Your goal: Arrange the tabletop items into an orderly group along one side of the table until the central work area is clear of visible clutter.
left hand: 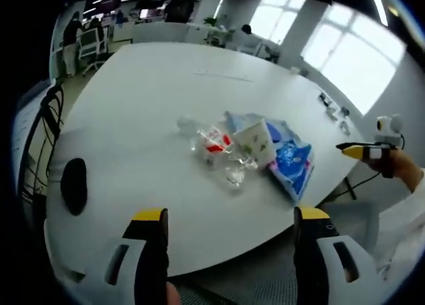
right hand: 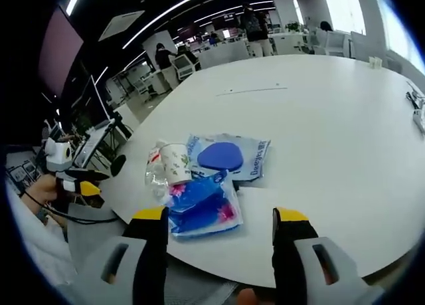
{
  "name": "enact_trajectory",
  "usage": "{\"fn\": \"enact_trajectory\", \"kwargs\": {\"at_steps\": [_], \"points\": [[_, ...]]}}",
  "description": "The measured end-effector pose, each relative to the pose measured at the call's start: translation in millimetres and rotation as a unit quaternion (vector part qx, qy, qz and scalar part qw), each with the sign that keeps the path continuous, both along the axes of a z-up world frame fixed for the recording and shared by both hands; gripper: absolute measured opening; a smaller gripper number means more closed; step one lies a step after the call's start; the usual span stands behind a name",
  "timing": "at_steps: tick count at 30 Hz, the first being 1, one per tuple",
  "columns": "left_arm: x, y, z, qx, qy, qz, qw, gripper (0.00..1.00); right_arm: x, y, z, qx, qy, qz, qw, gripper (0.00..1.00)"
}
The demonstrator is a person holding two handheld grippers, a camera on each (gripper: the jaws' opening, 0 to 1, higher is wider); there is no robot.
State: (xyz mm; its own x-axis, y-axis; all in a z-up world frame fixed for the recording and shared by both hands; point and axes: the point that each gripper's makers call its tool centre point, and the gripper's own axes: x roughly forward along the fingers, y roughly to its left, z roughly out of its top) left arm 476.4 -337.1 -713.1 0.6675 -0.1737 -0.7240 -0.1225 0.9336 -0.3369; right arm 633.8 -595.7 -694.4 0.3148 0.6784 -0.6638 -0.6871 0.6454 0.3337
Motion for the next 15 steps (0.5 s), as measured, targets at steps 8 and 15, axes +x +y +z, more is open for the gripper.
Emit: {"fn": "enact_trajectory", "kwargs": {"at_steps": [8,15], "points": [[3.2,-8,6.3,-0.014,-0.011,-0.002,0.9998,0.76,-5,-3,-3.5,0.001,0.005,0.004,1.0,0.61],[26.1,-24,15.8,-0.042,-0.024,-0.02,0.9987,0.78,1,-7,3.0,0.01,0.001,-0.005,0.9999,0.61]]}}
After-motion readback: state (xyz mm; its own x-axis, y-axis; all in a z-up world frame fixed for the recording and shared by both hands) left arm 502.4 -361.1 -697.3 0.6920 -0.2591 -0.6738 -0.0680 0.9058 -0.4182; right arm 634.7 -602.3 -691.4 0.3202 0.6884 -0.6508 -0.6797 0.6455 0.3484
